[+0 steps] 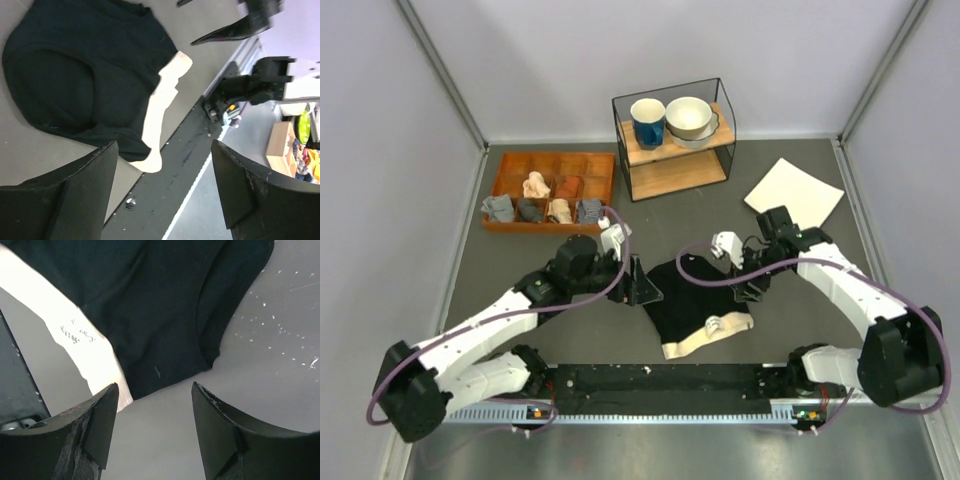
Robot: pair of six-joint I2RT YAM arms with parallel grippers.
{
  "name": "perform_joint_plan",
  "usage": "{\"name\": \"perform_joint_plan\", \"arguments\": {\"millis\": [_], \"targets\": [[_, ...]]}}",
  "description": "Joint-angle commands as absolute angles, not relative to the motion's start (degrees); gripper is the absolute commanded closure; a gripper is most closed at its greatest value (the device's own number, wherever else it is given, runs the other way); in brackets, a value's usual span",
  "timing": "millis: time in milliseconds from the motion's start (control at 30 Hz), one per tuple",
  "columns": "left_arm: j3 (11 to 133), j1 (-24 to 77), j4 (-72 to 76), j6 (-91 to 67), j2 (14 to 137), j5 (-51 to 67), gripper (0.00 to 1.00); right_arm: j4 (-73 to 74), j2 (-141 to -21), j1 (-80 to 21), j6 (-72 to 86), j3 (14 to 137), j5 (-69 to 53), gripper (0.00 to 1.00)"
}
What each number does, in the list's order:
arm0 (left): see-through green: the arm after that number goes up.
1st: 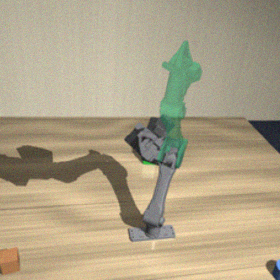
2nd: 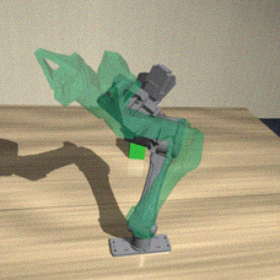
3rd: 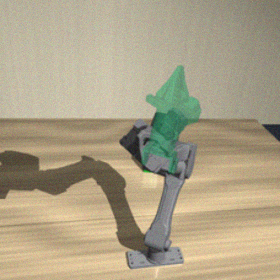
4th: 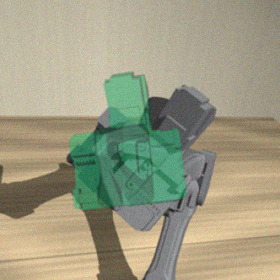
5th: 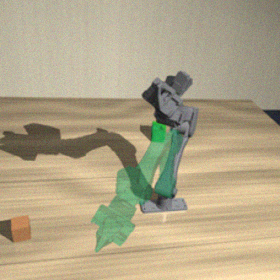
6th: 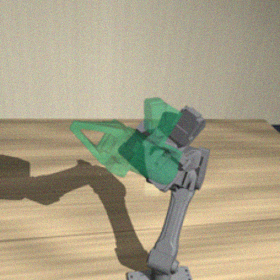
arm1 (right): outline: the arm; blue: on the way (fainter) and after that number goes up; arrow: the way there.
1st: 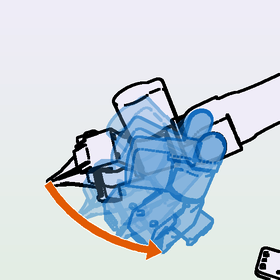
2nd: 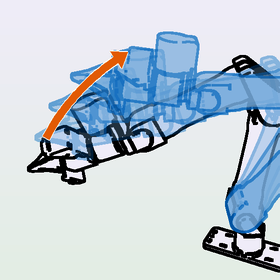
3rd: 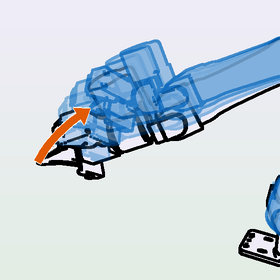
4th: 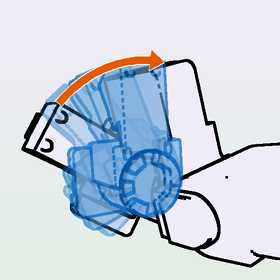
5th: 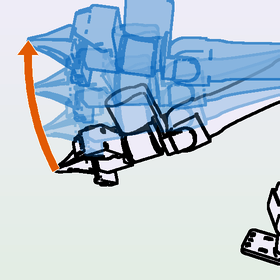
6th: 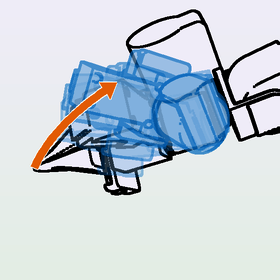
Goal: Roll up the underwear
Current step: Flatten out the underwear at the center of the board.
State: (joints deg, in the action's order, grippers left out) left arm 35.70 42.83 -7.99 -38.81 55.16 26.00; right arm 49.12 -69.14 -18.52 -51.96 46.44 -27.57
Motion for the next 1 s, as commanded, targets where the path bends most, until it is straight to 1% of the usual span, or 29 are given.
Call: {"name": "perform_joint_plan", "arguments": {"millis": [0, 33, 200, 233, 300, 367, 400, 567, 667, 733, 767, 800, 833, 867, 900, 933, 967], "targets": [[36.65, 42.36, -8.89, -35.49, 64.58, 27.49, 0.2, 49.66, -74.52, -16.88, -44.65, 51.67, -33.49, 0.39], [37.0, 42.89, -6.27, -36.29, 67.64, 29.34, 0.13, 49.66, -75.05, -16.79, -44.3, 51.94, -33.49, 0.39], [38.58, 48.5, -6.68, -38.93, 71.01, 24.79, 0.12, 49.22, -77.86, -13.98, -42.19, 52.82, -32.35, 0.39], [39.28, 49.3, -7.46, -39.11, 71.8, 23.39, 0.14, 48.96, -78.92, -13.63, -41.84, 52.82, -31.91, 0.39], [40.51, 51.66, -11.41, -39.29, 72.68, 18.56, 0.22, 47.56, -82.07, -12.84, -40.26, 52.74, -30.94, 0.4], [42.36, 53.25, -15.18, -39.46, 74.79, 15.57, 0.25, 46.59, -84.36, -12.83, -38.94, 52.73, -30.5, 0.4], [42.62, 54.65, -15.55, -39.81, 75.4, 14.08, 0.3, 46.06, -85.77, -12.75, -38.5, 53.0, -30.76, 0.41], [45.17, 57.83, -16.87, -40.69, 80.5, 10.82, 0.32, 44.91, -92.28, -12.83, -36.13, 55.19, -29.1, 0.44], [47.54, 58.88, -19.68, -39.82, 83.4, 7.3, 0.32, 43.6, -93.34, -12.83, -35.16, 55.63, -27.52, 0.48], [49.12, 59.15, -21.97, -38.94, 85.5, 5.2, 0.32, 43.42, -93.87, -12.83, -35.16, 55.46, -27.6, 0.53], [49.3, 59.24, -22.15, -38.67, 86.13, 4.84, 0.32, 43.16, -94.3, -12.83, -34.98, 55.37, -27.6, 0.55], [49.48, 59.24, -22.32, -38.41, 87.26, 4.49, 0.33, 43.15, -94.57, -12.83, -34.89, 55.37, -27.6, 0.62], [49.74, 59.24, -22.67, -38.23, 87.71, 4.05, 0.36, 43.15, -94.74, -12.83, -34.89, 55.46, -27.68, 0.66], [49.83, 59.24, -22.76, -38.06, 88.15, 3.69, 0.45, 43.07, -95.09, -12.92, -34.72, 55.55, -27.95, 0.7], [49.92, 59.24, -22.85, -37.97, 88.68, 3.43, 0.48, 43.07, -95.18, -12.83, -34.63, 55.81, -28.12, 0.78], [49.83, 59.24, -22.85, -38.06, 88.77, 3.17, 0.54, 43.07, -95.27, -12.83, -34.37, 55.9, -28.39, 0.82], [49.66, 59.24, -22.85, -38.23, 88.6, 2.56, 0.66, 42.98, -95.36, -12.92, -34.19, 56.07, -28.74, 0.85]]}}
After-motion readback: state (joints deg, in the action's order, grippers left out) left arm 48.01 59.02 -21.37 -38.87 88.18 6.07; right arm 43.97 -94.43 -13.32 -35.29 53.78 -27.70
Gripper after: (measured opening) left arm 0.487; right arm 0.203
